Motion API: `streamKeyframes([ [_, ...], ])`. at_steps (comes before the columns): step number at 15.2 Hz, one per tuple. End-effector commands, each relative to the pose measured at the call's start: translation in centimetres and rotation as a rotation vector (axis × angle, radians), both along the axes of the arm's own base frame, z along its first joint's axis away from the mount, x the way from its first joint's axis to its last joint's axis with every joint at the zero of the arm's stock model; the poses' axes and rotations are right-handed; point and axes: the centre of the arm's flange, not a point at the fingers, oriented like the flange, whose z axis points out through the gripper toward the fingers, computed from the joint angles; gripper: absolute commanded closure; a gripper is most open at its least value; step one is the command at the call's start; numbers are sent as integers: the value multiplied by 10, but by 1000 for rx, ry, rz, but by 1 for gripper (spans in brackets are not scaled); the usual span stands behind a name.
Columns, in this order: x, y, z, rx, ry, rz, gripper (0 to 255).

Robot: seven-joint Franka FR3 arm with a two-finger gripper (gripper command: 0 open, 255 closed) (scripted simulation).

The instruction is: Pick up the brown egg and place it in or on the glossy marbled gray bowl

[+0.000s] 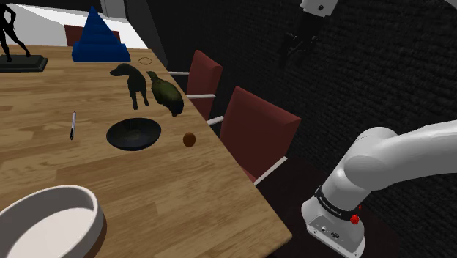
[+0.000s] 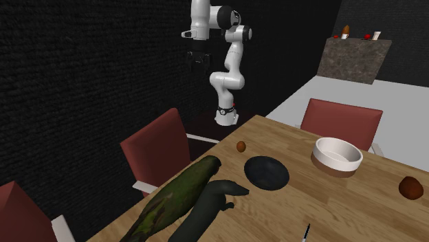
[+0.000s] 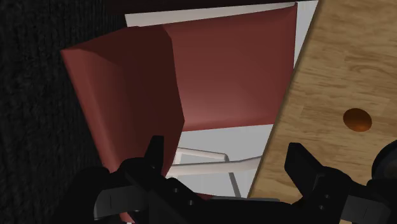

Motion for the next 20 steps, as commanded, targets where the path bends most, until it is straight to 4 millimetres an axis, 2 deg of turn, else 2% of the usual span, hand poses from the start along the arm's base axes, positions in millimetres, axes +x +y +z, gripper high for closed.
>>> streamKeyframes([
  [1,0,0,0,0,0,0,0],
  [20,76,165,-157,104,-5,-101,0],
])
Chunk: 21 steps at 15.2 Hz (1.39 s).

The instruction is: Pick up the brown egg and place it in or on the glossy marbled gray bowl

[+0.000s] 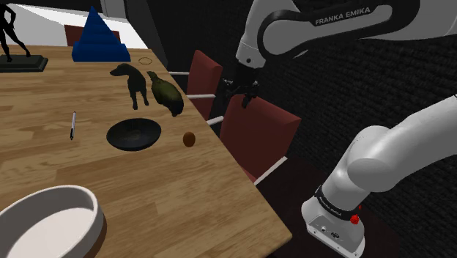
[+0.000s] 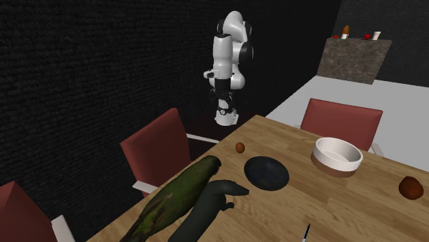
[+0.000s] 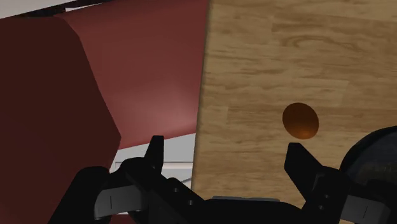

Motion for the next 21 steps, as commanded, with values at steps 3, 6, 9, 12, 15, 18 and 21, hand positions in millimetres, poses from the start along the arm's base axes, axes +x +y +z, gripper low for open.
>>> streamKeyframes([
  [3,19,36,-31,23,-2,-23,0],
  [6,33,63,-54,40,-3,-39,0],
  [9,47,90,-76,56,-4,-55,0],
  [12,61,116,-96,71,-4,-70,0],
  [15,63,118,-112,71,-4,-70,0],
  [18,65,120,-128,71,-4,-70,0],
  [21,66,121,-136,71,-4,-69,0],
])
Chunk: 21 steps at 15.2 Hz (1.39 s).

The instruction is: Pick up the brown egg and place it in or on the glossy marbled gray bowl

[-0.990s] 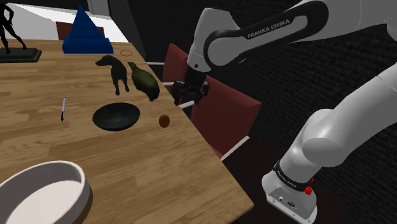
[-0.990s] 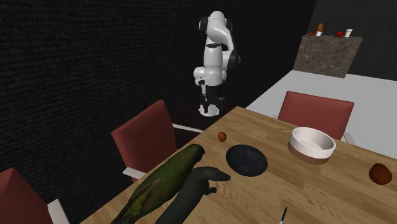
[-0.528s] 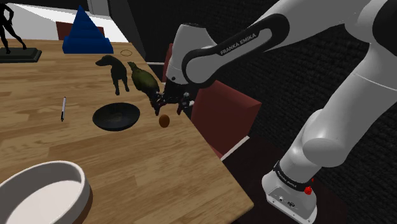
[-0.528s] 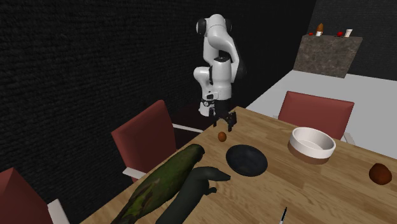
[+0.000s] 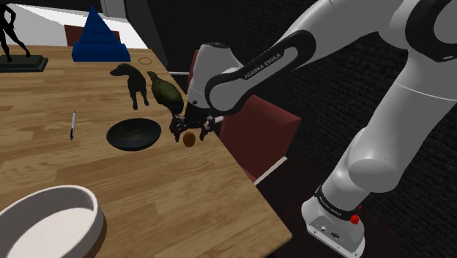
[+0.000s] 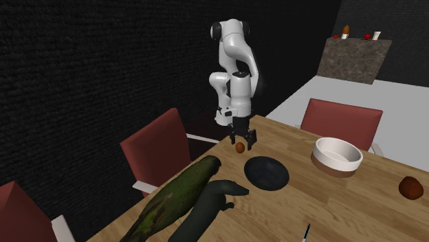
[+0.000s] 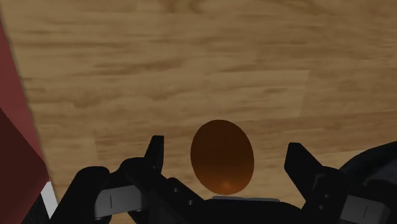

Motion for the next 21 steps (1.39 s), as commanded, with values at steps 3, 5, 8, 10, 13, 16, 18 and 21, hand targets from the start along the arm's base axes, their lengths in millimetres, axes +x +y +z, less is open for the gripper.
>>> streamKeyframes([
  [3,0,1,-2,0,0,0,0],
  [5,0,1,-2,0,0,0,0],
  [8,0,0,-2,0,0,0,255],
  [10,0,0,-2,0,0,0,255],
  [13,0,0,-2,0,0,0,255],
  [16,0,0,-2,0,0,0,255],
  [18,0,1,8,0,0,0,255],
  [21,0,1,24,0,0,0,255],
])
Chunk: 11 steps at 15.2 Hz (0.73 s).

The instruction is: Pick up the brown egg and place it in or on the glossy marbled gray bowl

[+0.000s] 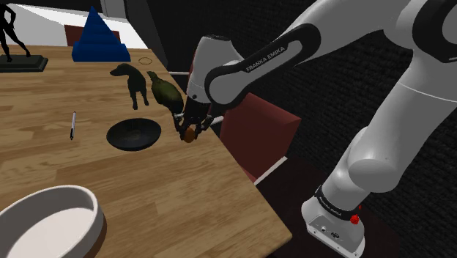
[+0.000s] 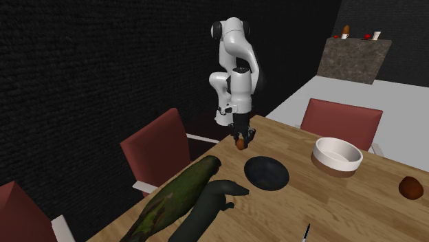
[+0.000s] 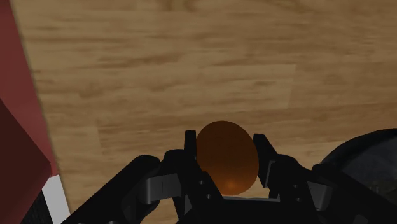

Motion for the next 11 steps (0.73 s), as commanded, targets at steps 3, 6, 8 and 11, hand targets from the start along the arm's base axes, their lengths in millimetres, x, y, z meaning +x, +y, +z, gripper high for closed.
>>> streamKeyframes([
  [3,-1,0,22,0,0,0,255],
  [6,-1,0,38,0,0,0,255],
  [8,-1,0,48,0,0,0,255],
  [11,-1,0,64,0,0,0,255],
])
